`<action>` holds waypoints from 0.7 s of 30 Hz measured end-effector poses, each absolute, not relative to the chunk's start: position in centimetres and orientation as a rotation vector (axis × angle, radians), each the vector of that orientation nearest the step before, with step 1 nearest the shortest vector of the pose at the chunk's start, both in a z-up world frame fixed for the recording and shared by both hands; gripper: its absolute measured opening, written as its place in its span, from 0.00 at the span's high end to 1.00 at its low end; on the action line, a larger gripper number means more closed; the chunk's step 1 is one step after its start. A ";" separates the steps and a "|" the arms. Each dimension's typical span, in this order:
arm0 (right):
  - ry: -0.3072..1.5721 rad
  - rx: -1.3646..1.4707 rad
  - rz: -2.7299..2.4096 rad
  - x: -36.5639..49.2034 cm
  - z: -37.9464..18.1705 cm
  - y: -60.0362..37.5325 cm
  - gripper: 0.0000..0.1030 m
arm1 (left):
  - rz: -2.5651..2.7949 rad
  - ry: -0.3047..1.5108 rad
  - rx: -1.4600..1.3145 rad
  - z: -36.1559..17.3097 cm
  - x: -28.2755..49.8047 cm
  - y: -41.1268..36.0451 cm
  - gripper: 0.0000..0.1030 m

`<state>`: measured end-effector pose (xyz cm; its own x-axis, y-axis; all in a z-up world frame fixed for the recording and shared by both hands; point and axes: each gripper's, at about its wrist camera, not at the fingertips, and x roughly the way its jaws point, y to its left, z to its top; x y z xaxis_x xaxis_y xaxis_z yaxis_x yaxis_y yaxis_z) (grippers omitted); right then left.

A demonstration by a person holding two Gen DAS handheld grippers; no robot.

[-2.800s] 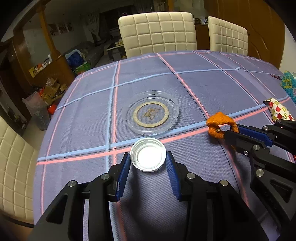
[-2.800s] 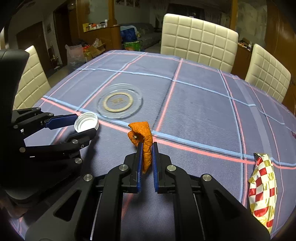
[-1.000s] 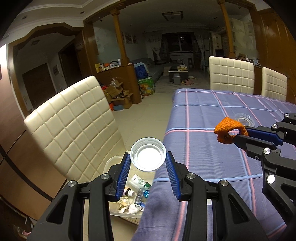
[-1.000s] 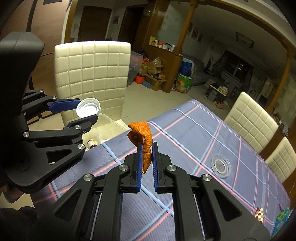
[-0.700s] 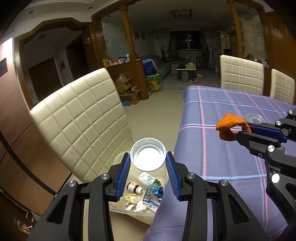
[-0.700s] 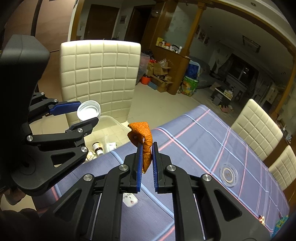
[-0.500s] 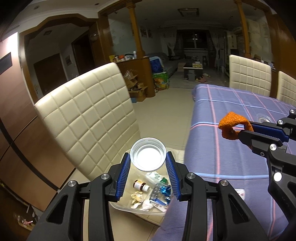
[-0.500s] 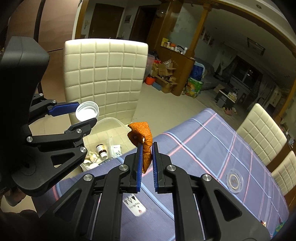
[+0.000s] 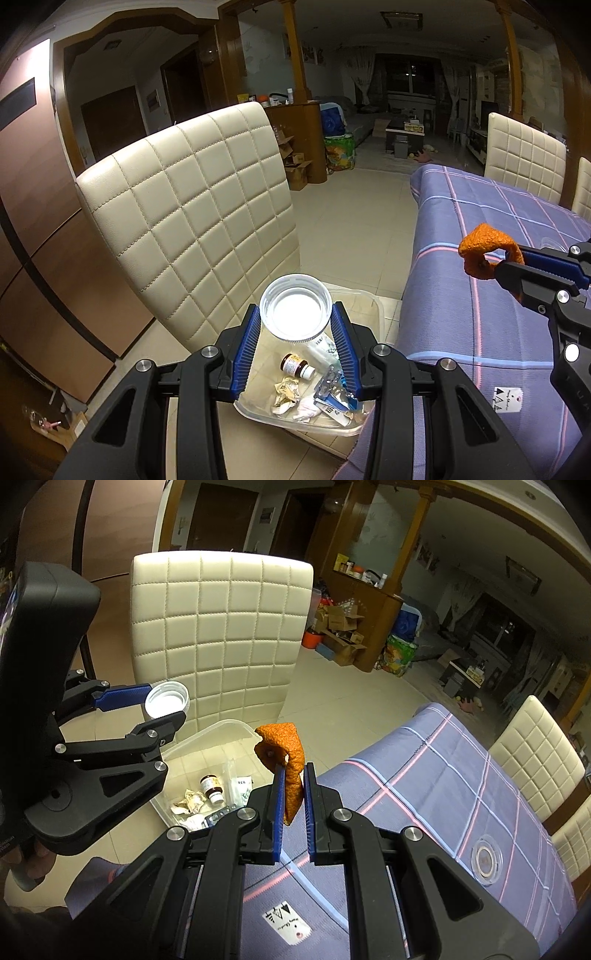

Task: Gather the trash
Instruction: 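Open the left gripper to drop the white cap into the bin, then open the right gripper to drop the orange peel into the bin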

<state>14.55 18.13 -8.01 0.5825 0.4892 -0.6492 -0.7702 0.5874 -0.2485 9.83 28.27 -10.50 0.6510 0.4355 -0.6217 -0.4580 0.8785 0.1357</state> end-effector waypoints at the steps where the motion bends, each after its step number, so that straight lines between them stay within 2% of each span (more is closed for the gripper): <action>1: 0.565 -0.552 0.779 14.7 -8.1 18.2 0.90 | 0.505 0.700 -0.037 -10.6 10.0 28.4 0.62; 9: 0.602 -0.542 0.768 16.3 -9.3 18.7 0.90 | 0.502 0.722 -0.051 -11.4 11.6 29.2 0.61; 11: 0.612 -0.541 0.769 16.7 -9.7 18.8 0.90 | 0.490 0.730 -0.077 -11.7 11.9 29.6 0.51; 12: 0.616 -0.542 0.769 16.7 -9.7 18.9 0.90 | 0.490 0.728 -0.089 -11.7 12.0 29.8 0.34; 13: 0.618 -0.543 0.769 16.8 -9.9 19.0 0.90 | 0.502 0.715 -0.098 -11.8 12.0 30.0 0.25; 21: 0.644 -0.544 0.781 17.5 -10.6 19.8 0.90 | 0.522 0.728 -0.118 -12.5 12.4 31.2 0.23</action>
<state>17.54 19.83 -10.56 0.5417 0.4635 -0.7012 -0.7769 0.5946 -0.2072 12.38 31.18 -12.52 0.6251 0.4139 -0.6617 -0.4944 0.8660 0.0746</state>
